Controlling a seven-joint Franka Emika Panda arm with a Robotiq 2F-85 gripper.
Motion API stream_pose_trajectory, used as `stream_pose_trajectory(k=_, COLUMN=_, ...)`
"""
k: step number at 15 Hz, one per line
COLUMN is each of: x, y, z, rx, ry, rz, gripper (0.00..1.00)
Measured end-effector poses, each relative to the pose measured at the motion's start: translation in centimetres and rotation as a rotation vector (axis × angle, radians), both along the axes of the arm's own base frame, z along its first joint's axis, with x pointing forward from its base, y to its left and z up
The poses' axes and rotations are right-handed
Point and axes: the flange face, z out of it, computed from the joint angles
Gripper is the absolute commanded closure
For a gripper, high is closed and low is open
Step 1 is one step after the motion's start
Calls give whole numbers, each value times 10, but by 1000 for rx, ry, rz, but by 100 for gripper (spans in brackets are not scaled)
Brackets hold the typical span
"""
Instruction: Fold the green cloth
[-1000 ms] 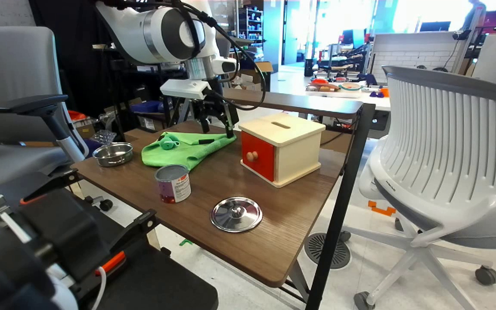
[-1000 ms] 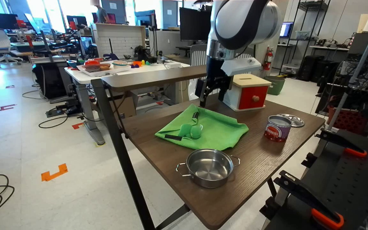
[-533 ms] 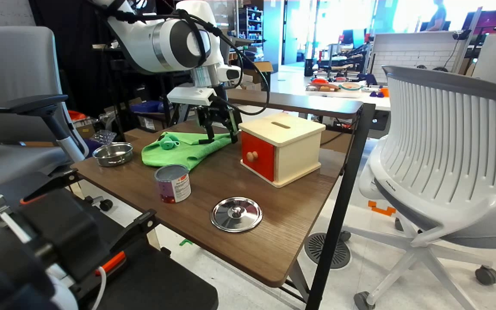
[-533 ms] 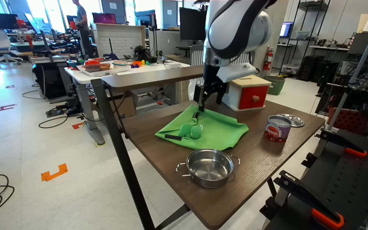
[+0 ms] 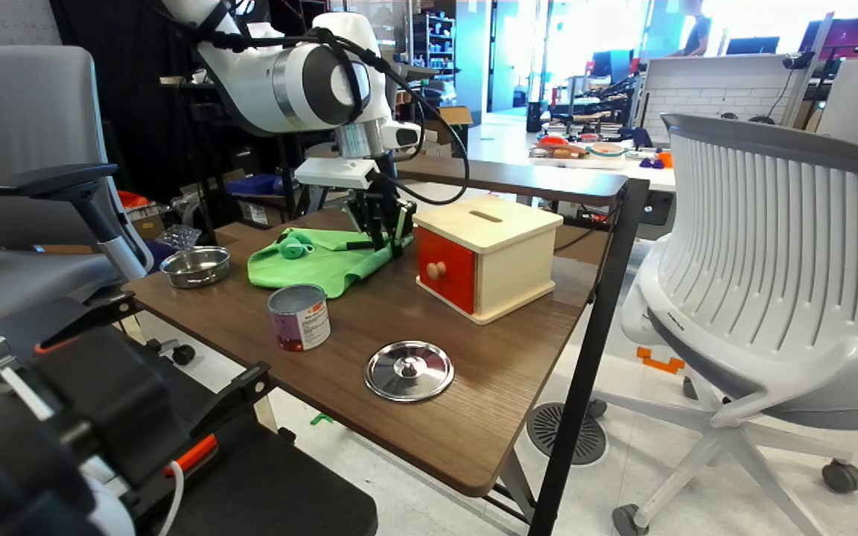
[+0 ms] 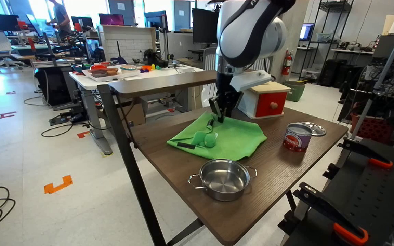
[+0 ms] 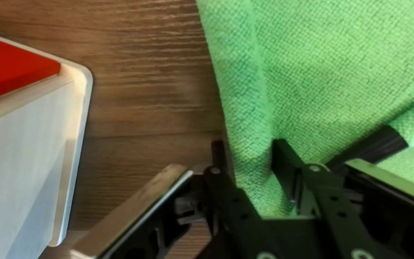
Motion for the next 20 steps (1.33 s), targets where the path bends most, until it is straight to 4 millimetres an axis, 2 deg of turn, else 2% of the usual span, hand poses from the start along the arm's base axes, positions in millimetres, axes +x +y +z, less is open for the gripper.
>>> stream_pose_trajectory(k=2, x=1, y=2, z=0, rx=0, ry=-1, rz=3, gripper=100)
stream_pose_trajectory(k=8, x=5, y=0, z=9, rx=-8, ry=-21, rz=9, gripper=99)
stream_pose_trajectory(k=10, x=9, y=0, z=21, rx=-17, ry=-41, rz=14, gripper=99)
stream_pose_trajectory(k=14, x=8, y=9, z=59, rx=-51, ry=-91, rz=60, gripper=99)
stream_pose_trajectory(k=17, x=-4, y=24, z=82, rx=-69, ry=-116, rz=111, gripper=99)
stream_pose_trajectory(k=20, x=-21, y=39, z=93, rx=-78, ry=-119, rz=158, gripper=99)
